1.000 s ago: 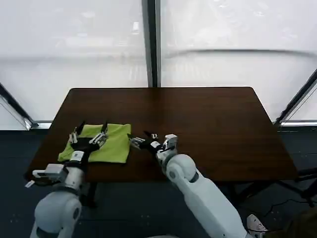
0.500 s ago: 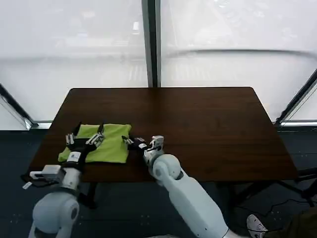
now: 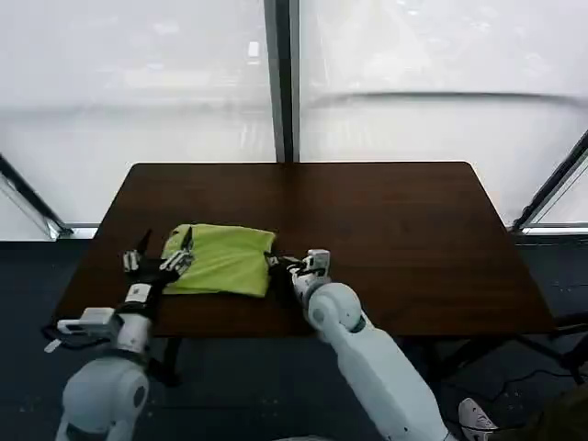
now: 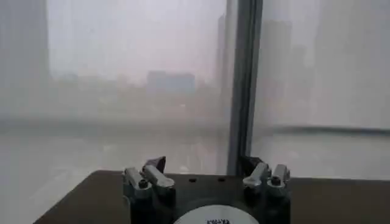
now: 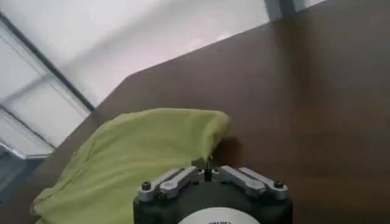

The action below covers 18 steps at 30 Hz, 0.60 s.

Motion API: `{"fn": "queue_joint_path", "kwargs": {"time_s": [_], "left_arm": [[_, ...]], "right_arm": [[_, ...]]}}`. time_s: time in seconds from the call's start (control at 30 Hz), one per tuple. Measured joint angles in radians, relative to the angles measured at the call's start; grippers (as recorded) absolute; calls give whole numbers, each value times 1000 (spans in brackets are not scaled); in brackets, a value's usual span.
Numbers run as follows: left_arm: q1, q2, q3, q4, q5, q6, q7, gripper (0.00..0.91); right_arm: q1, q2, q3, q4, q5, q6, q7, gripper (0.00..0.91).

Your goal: Fold and organize the clothes.

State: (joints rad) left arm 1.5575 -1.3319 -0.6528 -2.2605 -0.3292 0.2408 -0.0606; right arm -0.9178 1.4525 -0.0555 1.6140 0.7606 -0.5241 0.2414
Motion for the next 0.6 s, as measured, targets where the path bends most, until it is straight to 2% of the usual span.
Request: {"fn": "queue_joint_path", "kwargs": {"time_s": [0.17, 0.27, 0.37, 0.43, 0.6], "left_arm": [[-7, -8, 11, 0, 1, 6, 0, 878], [-6, -12, 14, 3, 3, 7, 0, 878], [-4, -15, 15, 6, 4, 7, 0, 878], [-5, -17, 15, 7, 4, 7, 0, 878], [-7, -20, 21, 12, 6, 9, 0, 878]], "right_arm": [[-5, -57, 58, 40, -5, -58, 13, 0], [-1, -100, 91, 53, -43, -77, -22, 0], [7, -154, 101, 54, -116, -57, -80, 0], [17, -199, 101, 50, -179, -24, -133, 0], [60, -299, 75, 24, -270, 49, -215, 0]]}}
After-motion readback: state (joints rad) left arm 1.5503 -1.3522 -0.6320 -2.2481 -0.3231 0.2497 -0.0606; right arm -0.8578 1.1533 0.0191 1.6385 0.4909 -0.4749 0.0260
